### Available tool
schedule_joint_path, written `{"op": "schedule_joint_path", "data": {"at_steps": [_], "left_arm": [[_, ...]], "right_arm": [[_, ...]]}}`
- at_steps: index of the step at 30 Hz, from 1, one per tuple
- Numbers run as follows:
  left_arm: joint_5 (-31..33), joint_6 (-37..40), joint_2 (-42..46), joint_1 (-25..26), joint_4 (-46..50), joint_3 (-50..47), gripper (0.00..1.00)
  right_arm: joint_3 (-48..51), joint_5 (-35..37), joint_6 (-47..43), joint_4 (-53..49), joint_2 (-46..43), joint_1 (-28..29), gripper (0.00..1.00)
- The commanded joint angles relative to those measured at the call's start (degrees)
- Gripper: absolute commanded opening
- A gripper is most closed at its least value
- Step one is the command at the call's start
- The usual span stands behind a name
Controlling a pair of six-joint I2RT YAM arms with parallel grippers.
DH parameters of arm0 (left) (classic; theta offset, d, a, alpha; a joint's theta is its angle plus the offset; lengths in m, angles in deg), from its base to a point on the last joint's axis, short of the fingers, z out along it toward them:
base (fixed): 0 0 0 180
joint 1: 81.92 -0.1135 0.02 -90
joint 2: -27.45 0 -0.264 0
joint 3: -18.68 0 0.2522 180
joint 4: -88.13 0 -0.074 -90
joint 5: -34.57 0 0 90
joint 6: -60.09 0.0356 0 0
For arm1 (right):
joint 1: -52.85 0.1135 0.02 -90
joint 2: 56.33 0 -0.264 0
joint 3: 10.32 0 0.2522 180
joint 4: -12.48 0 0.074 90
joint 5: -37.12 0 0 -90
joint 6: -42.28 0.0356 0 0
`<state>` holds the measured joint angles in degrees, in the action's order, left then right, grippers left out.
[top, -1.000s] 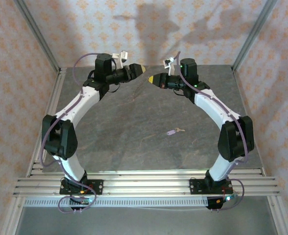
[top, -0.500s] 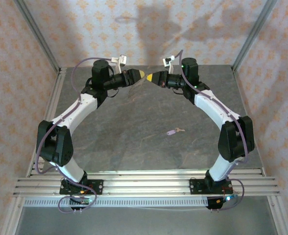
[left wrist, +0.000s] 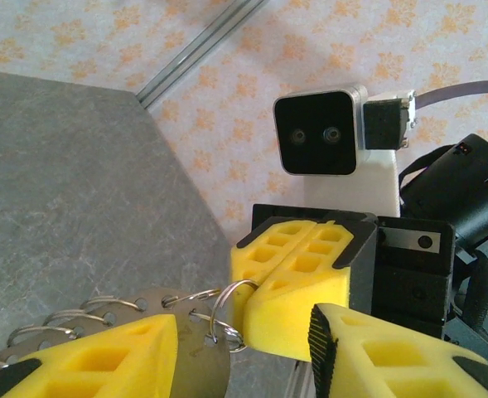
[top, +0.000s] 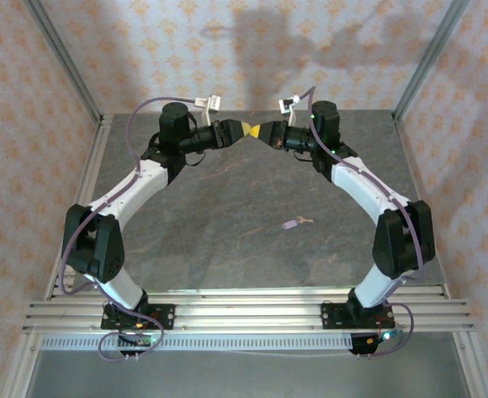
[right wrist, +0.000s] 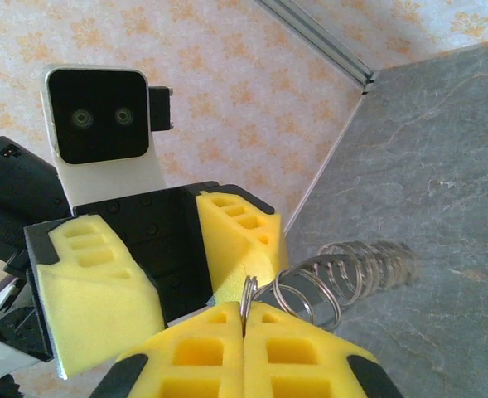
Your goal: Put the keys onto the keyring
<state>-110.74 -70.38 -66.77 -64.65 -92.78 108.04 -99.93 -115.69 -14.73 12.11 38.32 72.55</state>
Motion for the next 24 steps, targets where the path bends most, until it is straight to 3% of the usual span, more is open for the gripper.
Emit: {"op": "schedule_joint_path", "data": {"at_steps": [1, 5, 16, 20, 24], "left_arm": [[-2.2, 0.8, 0.8, 0.9, -2.2, 1.2, 0.46], [-3.1, 0.7, 0.8, 1.5, -3.2, 1.6, 0.42], [-6.4, 2.1, 2.2, 3.0, -2.3, 1.2, 0.16], [-5.0, 5.3, 3.2, 3.5, 2.6, 1.5, 0.15], [3.2, 8.3, 5.3, 2.8, 8.2, 0.4, 0.28]], "right_arm": [[0.4, -1.6, 0.7, 4.6, -2.7, -0.1, 0.00], [0.9, -1.7, 1.3, 5.7, -2.7, 0.1, 0.00], [1.4, -0.6, 1.4, 6.4, -2.1, 0.1, 0.00], [1.5, -0.3, 0.7, 5.6, -1.5, 0.1, 0.00], [2.0, 1.4, -3.4, 0.1, -1.7, 0.1, 0.00]]}}
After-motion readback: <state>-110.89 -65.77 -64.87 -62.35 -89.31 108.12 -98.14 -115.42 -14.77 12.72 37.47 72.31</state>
